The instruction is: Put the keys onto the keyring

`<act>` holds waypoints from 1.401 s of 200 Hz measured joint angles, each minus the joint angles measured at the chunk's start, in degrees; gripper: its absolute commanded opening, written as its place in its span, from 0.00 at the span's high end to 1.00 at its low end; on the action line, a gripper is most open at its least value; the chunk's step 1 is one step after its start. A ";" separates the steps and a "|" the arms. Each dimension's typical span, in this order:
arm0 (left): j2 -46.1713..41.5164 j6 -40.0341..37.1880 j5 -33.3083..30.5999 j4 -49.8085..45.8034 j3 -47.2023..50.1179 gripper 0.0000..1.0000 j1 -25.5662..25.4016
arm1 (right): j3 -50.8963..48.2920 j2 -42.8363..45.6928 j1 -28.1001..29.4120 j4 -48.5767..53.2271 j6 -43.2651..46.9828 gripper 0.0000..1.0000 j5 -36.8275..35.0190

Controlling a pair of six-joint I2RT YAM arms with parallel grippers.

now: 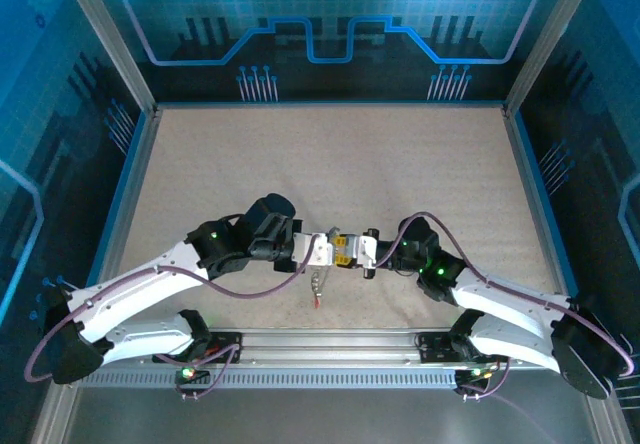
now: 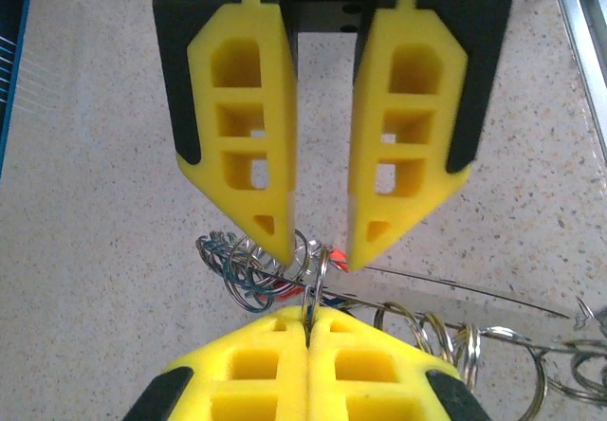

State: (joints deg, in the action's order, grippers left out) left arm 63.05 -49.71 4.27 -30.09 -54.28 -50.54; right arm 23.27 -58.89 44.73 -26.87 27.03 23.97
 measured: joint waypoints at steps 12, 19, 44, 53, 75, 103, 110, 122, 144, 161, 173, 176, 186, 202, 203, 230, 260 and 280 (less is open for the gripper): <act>0.46 -0.04 -0.22 -1.03 -0.66 1.00 -0.11 | 0.00 -0.04 0.00 -0.11 0.00 0.77 0.00; 0.83 -0.09 -0.33 -1.38 -1.03 1.00 -0.20 | 0.00 -0.09 0.02 -0.13 0.00 0.77 0.00; 1.92 -0.20 -0.46 -2.10 -1.99 1.00 -0.66 | 0.13 -0.85 0.50 -0.22 -0.04 0.77 0.04; 1.97 -0.20 -0.46 -2.36 -2.01 1.00 -0.70 | 0.22 -1.31 0.74 -0.24 -0.09 0.78 0.04; 1.97 -0.15 -0.46 -2.64 -2.03 1.00 -0.70 | 0.37 -2.45 1.31 -1.01 -0.70 0.94 0.00; 1.92 0.24 -0.44 -3.08 -2.03 0.92 -0.74 | 0.42 -2.78 1.68 -1.53 -1.11 1.00 -1.01; 1.81 0.20 -0.42 -3.06 -2.03 0.88 -0.74 | 0.42 -2.78 1.73 -1.64 -1.11 1.00 -1.11; 1.27 0.44 -0.42 -2.43 -1.64 0.85 -0.74 | 0.42 -2.71 1.81 -2.12 -1.14 1.00 -1.42; -1.86 1.29 -0.35 1.60 1.29 0.80 -0.74 | 0.02 -2.14 1.88 -2.36 -1.18 1.00 -2.51; -4.63 2.19 -0.28 4.57 4.33 0.77 -0.74 | -0.92 -1.07 1.88 -2.95 -1.53 1.00 -2.73; -5.92 2.93 -0.04 6.16 6.05 0.76 -0.74 | -1.49 -0.39 1.88 -3.61 -1.81 1.00 -2.75; -6.10 3.21 0.04 6.47 6.34 0.76 -0.74 | -1.60 -0.24 1.88 -3.78 -1.99 1.00 -2.73; -6.32 3.74 0.24 7.48 6.88 0.76 -0.74 | -1.95 0.15 1.86 -4.63 -2.43 1.00 -2.67; -6.32 4.76 0.59 9.05 7.15 0.74 -0.74 | -2.19 0.52 1.86 -6.05 -3.13 1.00 -2.51; -6.32 4.79 0.59 9.11 7.15 0.74 -0.74 | -2.19 0.52 1.86 -6.14 -3.15 1.00 -2.51; -6.29 5.92 1.11 10.91 7.15 0.75 -0.74 | -2.71 0.61 1.86 -8.26 -4.15 1.00 -2.01; -6.32 7.10 2.03 13.07 7.32 0.82 -0.74 | -2.99 0.42 1.86 -10.58 -5.27 1.00 -1.25; -6.54 7.67 2.27 14.45 8.15 0.83 -0.74 | -3.34 0.15 1.81 -11.98 -6.12 1.00 -1.31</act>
State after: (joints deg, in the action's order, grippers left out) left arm 56.51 -42.04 6.55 -15.64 -46.13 -51.29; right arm 19.92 -58.74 46.54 -38.85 20.91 22.65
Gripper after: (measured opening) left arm 0.176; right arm 0.050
